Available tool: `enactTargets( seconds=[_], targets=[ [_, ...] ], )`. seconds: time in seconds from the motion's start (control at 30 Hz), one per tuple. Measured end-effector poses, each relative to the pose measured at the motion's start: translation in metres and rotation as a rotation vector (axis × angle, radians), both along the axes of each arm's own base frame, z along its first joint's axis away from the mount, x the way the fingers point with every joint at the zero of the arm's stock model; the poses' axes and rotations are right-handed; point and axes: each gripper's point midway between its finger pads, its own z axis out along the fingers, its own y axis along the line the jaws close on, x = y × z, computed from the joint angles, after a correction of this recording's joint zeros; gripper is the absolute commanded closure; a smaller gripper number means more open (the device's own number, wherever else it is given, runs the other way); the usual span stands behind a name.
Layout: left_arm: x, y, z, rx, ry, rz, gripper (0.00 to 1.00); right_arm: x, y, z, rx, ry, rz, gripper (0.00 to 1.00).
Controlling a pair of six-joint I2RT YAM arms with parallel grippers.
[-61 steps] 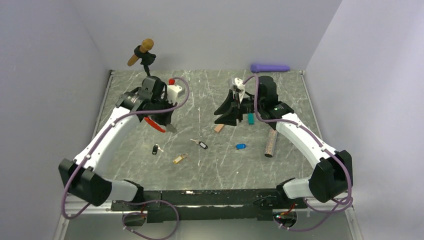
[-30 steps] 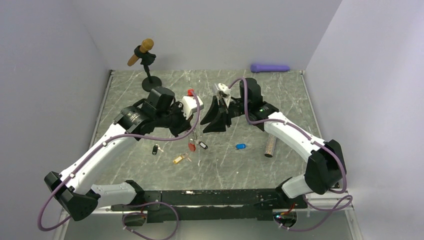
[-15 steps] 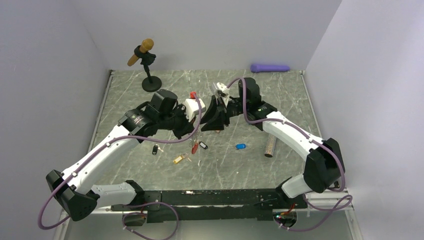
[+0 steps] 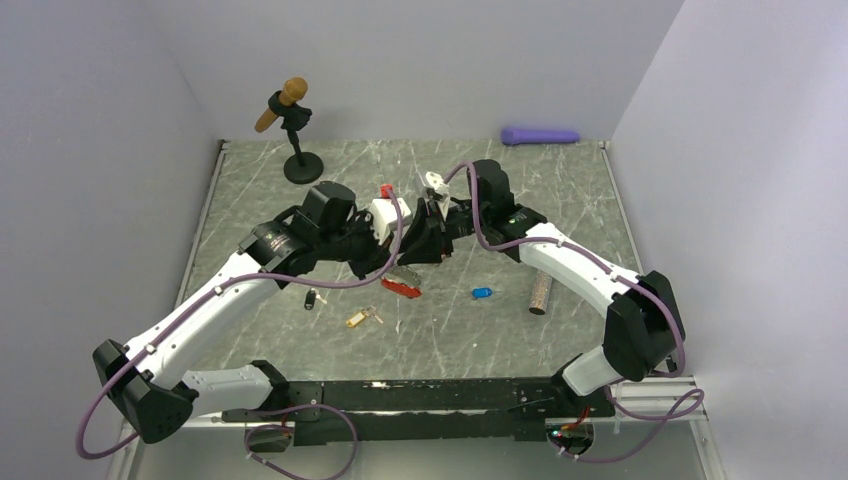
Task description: Put the keys on the keyring
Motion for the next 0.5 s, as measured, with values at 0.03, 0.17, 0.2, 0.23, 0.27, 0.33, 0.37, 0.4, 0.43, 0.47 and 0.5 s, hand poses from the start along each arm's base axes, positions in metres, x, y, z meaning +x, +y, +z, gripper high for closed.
enactTargets(
  seconds=[0.03, 0.17, 0.2, 0.23, 0.27, 0.33, 0.37, 0.4, 0.43, 0.47, 0.5],
  targets=[
    [0.0002, -0.0005, 0.0005, -0.004, -0.002, 0.0, 1.0, 0.0002, -0.0001, -0.0009, -0.003, -0.001, -0.002, 0.67],
    [-0.0015, -0.0008, 0.0017, -0.012, -0.003, -0.006, 1.0, 0.0015, -0.0004, -0.0036, -0.012, -0.002, -0.011, 0.7],
    [-0.002, -0.0006, 0.002, -0.013, -0.004, -0.007, 1.0, 0.0015, -0.0005, -0.0041, -0.013, -0.004, -0.011, 0.72],
    [-0.0025, -0.0005, 0.0024, -0.015, -0.005, -0.008, 1.0, 0.0017, -0.0006, -0.0048, -0.014, -0.004, -0.012, 0.73],
    [-0.0029, -0.0006, 0.0032, -0.017, -0.006, -0.01, 1.0, 0.0018, -0.0007, -0.0055, -0.016, -0.007, -0.012, 0.74],
    [-0.0034, -0.001, 0.0039, -0.02, -0.007, -0.013, 1.0, 0.0022, -0.0007, -0.0069, -0.017, -0.01, -0.012, 0.75],
    [-0.0037, -0.001, 0.004, -0.021, -0.007, -0.013, 1.0, 0.0022, -0.0008, -0.0079, -0.02, -0.011, -0.012, 0.76],
    [-0.0037, -0.0011, 0.0042, -0.022, -0.007, -0.014, 1.0, 0.0022, -0.0009, -0.0086, -0.021, -0.011, -0.011, 0.77],
    [-0.0038, -0.0011, 0.0042, -0.022, -0.007, -0.014, 1.0, 0.0023, -0.0009, -0.0092, -0.022, -0.011, -0.011, 0.77],
    [-0.0038, -0.0011, 0.0042, -0.022, -0.007, -0.014, 1.0, 0.0022, -0.001, -0.0102, -0.025, -0.009, -0.011, 0.78],
    [-0.0038, -0.0011, 0.0042, -0.022, -0.007, -0.014, 1.0, 0.0022, -0.0009, -0.0106, -0.025, -0.01, -0.01, 0.79]
  ],
)
